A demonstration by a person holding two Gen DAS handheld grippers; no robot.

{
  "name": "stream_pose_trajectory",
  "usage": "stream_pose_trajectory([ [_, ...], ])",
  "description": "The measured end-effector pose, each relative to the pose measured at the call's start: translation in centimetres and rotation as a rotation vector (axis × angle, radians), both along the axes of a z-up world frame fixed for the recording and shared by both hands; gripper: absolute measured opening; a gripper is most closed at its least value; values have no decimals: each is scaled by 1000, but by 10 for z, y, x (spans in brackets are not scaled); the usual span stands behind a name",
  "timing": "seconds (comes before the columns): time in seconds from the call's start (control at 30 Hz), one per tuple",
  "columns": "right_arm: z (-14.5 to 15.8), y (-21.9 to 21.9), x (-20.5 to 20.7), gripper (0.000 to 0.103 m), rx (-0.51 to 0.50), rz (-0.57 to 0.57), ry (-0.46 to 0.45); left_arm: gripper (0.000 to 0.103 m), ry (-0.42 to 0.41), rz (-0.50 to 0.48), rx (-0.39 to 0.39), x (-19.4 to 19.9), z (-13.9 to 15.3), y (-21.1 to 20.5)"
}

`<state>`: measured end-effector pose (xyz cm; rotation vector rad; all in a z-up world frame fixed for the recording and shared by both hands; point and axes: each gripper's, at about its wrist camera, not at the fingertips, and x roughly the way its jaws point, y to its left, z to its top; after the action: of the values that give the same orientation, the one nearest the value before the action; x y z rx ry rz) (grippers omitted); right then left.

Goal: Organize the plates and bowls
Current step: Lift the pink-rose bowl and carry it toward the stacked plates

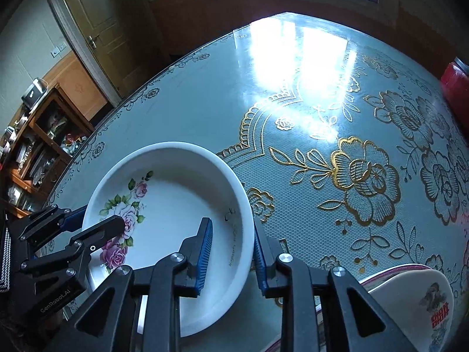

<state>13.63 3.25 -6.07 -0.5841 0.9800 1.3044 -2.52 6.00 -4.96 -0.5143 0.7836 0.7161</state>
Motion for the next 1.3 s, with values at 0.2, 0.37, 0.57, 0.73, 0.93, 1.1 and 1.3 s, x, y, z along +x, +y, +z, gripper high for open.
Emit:
stream_pose_trajectory([
  [0.2, -1, 2, -4, 21, -2, 11, 3, 26, -3, 42, -9, -8, 0, -3],
  [0.37, -1, 3, -2, 22, -11, 3, 12, 26, -8, 55, -16, -9, 0, -8],
  [0.57, -1, 0, -6, 21, 3, 4, 7, 26, -14, 68, -10, -11, 3, -9],
  [0.73, -1, -3, -1, 20, 11, -7, 19, 26, -24, 63, 11, -12, 9, -12],
  [0.93, 2, -11, 3, 17, 21, -21, 43, 26, -33, 63, 29, -14, 15, -13],
  [1.1, 5, -16, 6, 17, 31, -31, 60, 26, -51, 59, 42, -17, 21, -14],
  [1.3, 10, -27, 12, 16, 48, -46, 92, 26, -73, 56, 52, -19, 28, -15],
])
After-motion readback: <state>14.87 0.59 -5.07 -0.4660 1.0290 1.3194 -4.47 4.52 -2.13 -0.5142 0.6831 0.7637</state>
